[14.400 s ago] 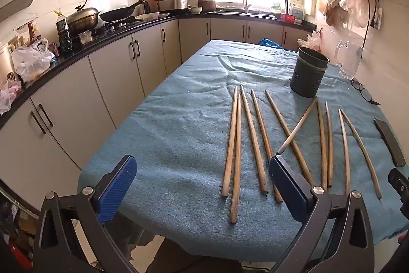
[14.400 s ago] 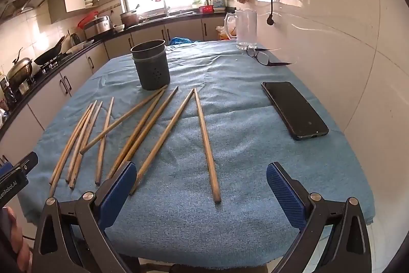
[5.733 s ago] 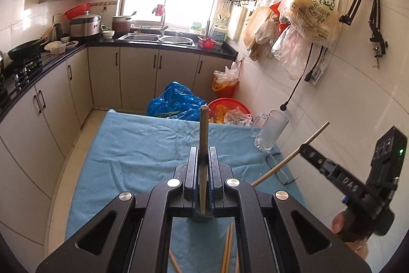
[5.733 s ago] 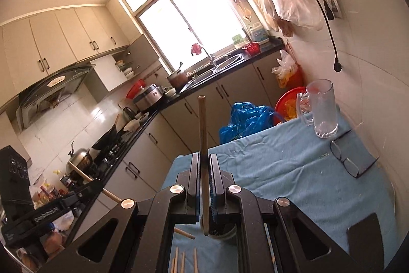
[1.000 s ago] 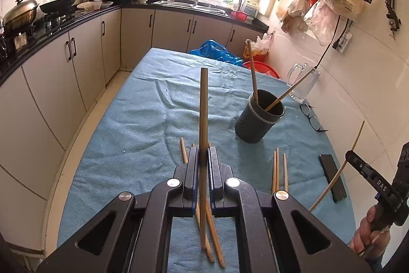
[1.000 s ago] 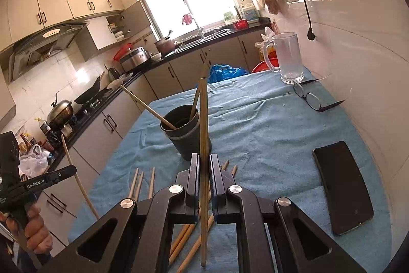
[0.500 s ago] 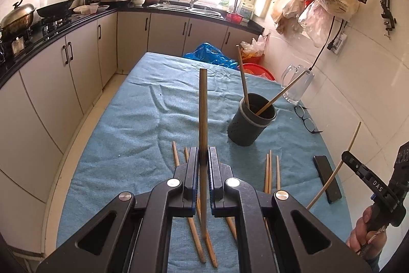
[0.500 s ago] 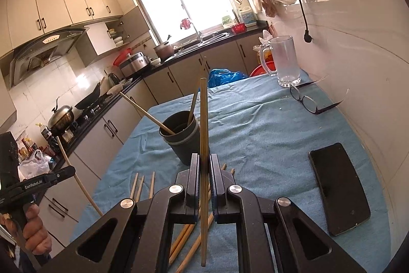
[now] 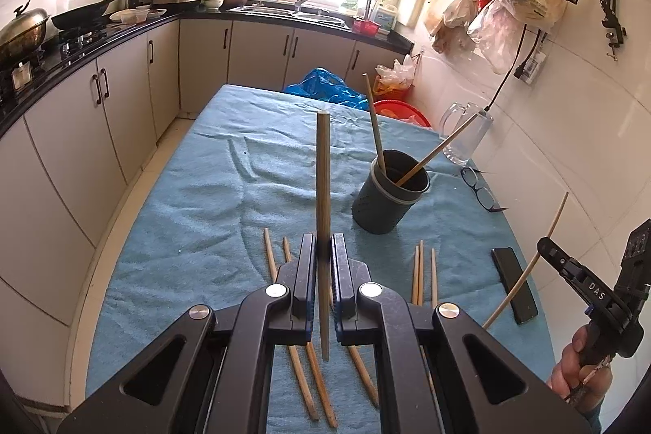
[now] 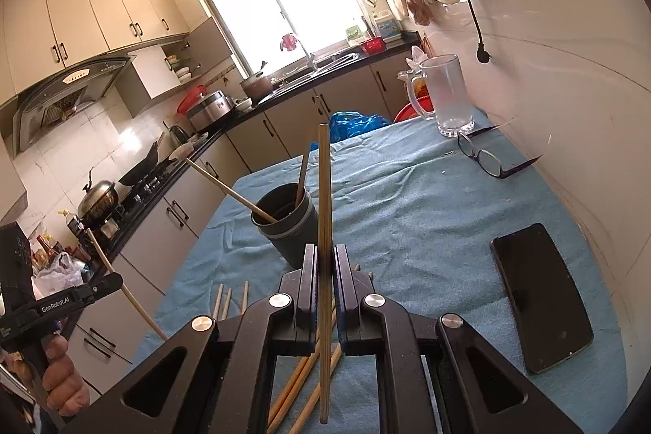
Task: Organize utensils
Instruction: 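Carry the chopstick over the grey holder cup and release it inside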
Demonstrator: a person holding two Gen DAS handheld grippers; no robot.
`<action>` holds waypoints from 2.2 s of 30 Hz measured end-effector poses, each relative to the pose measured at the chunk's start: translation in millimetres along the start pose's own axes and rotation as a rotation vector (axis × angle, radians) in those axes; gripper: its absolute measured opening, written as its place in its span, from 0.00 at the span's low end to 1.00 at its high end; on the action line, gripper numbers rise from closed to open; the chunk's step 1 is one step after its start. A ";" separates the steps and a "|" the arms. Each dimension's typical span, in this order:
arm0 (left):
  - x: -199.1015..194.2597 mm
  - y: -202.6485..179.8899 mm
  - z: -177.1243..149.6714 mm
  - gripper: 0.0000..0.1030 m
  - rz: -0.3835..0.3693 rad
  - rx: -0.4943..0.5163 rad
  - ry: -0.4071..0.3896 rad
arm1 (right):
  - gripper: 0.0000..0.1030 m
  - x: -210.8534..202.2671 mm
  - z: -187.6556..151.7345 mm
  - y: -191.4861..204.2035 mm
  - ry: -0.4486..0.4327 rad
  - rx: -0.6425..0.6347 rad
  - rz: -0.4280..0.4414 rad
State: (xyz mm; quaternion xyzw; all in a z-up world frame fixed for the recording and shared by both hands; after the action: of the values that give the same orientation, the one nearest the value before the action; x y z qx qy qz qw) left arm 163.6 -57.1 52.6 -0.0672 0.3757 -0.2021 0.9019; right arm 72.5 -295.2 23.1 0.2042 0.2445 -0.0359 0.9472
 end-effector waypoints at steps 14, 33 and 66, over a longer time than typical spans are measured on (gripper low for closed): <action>4.3 -16.8 8.6 0.06 -0.028 0.026 0.005 | 0.08 2.6 6.8 3.9 0.004 0.033 0.024; 0.1 -52.0 42.2 0.06 -0.056 0.085 -0.031 | 0.08 5.8 47.7 19.6 -0.046 0.030 0.048; 79.5 -92.8 150.9 0.06 -0.110 0.052 -0.064 | 0.08 107.7 164.6 47.1 -0.188 0.043 -0.055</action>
State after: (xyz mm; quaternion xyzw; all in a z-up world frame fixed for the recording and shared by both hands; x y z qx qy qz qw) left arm 291.4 -179.0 133.2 -0.0710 0.3370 -0.2589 0.9024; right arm 248.8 -315.3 120.2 0.2135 0.1592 -0.0859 0.9601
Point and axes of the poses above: each gripper's, at about its wrist camera, not at the fingertips, and x roughly the way its jaws point, y to its left, z to its top, the point moved 6 cm from there along x, roughly the way its jaws point, and after that the axes turned 3 degrees about -x, right-handed, at the moved point
